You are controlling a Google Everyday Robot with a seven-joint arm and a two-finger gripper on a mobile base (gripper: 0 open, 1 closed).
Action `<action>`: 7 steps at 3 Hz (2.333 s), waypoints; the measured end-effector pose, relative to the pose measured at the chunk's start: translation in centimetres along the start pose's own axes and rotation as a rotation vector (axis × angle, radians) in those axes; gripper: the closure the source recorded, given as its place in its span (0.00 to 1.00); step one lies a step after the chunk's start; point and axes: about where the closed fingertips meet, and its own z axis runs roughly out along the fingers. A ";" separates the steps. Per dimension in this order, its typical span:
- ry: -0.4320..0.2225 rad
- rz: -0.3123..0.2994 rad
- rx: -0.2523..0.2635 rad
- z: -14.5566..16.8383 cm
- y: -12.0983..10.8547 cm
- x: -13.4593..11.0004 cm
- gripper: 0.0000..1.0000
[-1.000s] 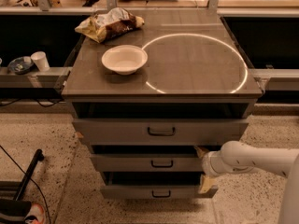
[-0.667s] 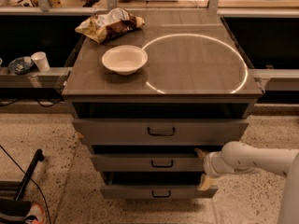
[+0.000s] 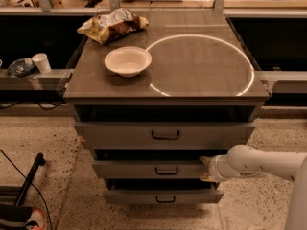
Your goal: Open middle drawer
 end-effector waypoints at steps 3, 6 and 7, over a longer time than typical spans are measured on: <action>0.000 0.000 0.000 0.0 0.0 0.0 0.15; 0.023 -0.022 -0.067 0.9 2.3 0.3 0.14; 0.018 -0.046 -0.089 -0.1 4.5 0.1 0.39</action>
Offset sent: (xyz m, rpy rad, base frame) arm 0.0000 0.0000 0.0000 0.0000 0.0000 0.0000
